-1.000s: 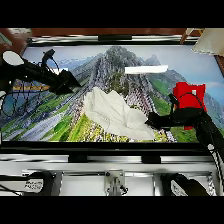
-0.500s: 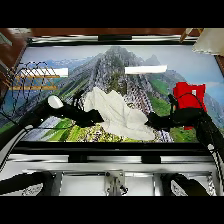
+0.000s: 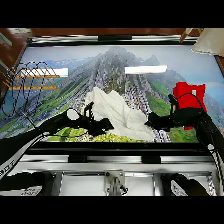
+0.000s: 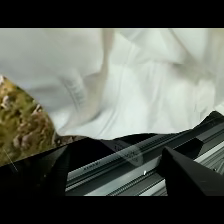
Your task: Fold the shirts.
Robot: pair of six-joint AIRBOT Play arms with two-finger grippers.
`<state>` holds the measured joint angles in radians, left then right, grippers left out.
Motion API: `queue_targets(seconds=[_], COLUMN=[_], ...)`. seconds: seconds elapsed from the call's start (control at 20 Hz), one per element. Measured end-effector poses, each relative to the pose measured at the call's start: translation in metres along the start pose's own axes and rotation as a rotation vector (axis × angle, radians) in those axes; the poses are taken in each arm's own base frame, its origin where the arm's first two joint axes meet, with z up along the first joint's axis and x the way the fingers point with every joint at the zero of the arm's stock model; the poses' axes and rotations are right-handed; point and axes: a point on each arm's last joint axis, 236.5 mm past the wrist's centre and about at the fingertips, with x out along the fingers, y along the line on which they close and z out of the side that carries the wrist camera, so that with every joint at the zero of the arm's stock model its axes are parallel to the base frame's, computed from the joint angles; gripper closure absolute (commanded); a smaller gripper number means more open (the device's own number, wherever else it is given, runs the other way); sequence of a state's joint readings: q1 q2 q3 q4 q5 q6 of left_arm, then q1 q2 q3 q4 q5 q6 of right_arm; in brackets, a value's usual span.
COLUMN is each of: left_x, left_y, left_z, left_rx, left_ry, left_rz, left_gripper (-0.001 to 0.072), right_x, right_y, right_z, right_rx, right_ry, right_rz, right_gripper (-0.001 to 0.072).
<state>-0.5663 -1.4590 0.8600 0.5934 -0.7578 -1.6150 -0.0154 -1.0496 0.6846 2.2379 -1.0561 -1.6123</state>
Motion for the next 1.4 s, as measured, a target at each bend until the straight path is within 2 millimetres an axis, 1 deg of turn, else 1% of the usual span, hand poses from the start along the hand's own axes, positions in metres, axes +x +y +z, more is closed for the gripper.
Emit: queue_targets(seconds=[0.25,0.3,0.4,0.45,0.5,0.55,0.6,0.7,0.75,0.85,0.9,0.95,1.0,1.05,1.1,1.15,1.2,1.25,1.3,1.35,1.4], left_x=[0.008,0.01,0.015,0.017,0.019,0.021,0.021,0.021,0.018,0.005,-0.007,-0.026,-0.048,-0.079,-0.116,-0.158,-0.205,-0.262,-0.316,-0.374,-0.424], left_y=[0.002,0.001,0.001,0.0,0.0,0.001,0.0,-0.007,-0.016,-0.04,-0.057,-0.078,-0.099,-0.123,-0.149,-0.177,-0.205,-0.234,-0.258,-0.279,-0.293], left_z=[0.001,0.001,0.001,0.002,0.003,0.005,0.007,0.011,0.014,0.019,0.023,0.029,0.035,0.041,0.049,0.053,0.055,0.052,0.045,0.031,0.014], left_rx=[-0.013,-0.024,-0.037,-0.048,-0.051,-0.048,-0.053,-0.035,-0.004,0.096,0.158,0.248,0.349,0.476,0.61,0.728,0.832,0.928,0.991,1.036,1.059], left_ry=[-0.006,-0.004,-0.004,-0.008,-0.014,-0.025,-0.035,-0.047,-0.044,-0.034,-0.042,-0.063,-0.097,-0.148,-0.226,-0.318,-0.427,-0.559,-0.687,-0.821,-0.938], left_rz=[-0.002,-0.006,-0.009,-0.015,-0.016,-0.011,-0.017,-0.034,-0.05,-0.096,-0.124,-0.147,-0.157,-0.155,-0.144,-0.132,-0.125,-0.118,-0.121,-0.128,-0.141], left_gripper=[0.007,0.0106,0.0109,0.0183,0.0392,0.0618,0.0667,0.0669,0.0671,0.0672,0.0672,0.0672,0.0672,0.0671,0.0671,0.067,0.067,0.067,0.067,0.067,0.067], right_x=[0.0,0.0,0.0,0.0,0.0,0.0,0.0,0.0,0.0,-0.004,-0.009,-0.019,-0.035,-0.056,-0.081,-0.112,-0.151,-0.196,-0.24,-0.285,-0.332], right_y=[0.0,0.0,0.0,0.0,0.0,0.0,0.0,0.0,0.001,0.005,0.01,0.02,0.034,0.053,0.074,0.098,0.127,0.157,0.183,0.207,0.23], right_z=[0.0,0.0,0.0,0.0,0.0,0.0,0.0,0.0,0.0,0.003,0.007,0.014,0.025,0.037,0.048,0.058,0.067,0.071,0.07,0.065,0.053], right_rx=[0.0,0.0,0.0,0.0,0.0,0.0,0.0,0.001,0.002,-0.014,-0.035,-0.069,-0.116,-0.175,-0.238,-0.31,-0.392,-0.474,-0.545,-0.608,-0.669], right_ry=[0.0,-0.001,-0.001,-0.001,-0.001,-0.001,-0.001,-0.001,-0.002,-0.015,-0.033,-0.064,-0.113,-0.178,-0.25,-0.339,-0.449,-0.574,-0.695,-0.821,-0.951], right_rz=[0.0,0.0,0.0,0.0,0.0,0.0,0.0,0.001,0.004,0.01,0.018,0.03,0.046,0.068,0.089,0.113,0.14,0.166,0.187,0.21,0.232], right_gripper=[0.0645,0.0645,0.0645,0.0645,0.0645,0.0645,0.0645,0.0645,0.0645,0.0645,0.0645,0.0645,0.0645,0.0645,0.0645,0.0645,0.0645,0.0645,0.0645,0.0645,0.0645])
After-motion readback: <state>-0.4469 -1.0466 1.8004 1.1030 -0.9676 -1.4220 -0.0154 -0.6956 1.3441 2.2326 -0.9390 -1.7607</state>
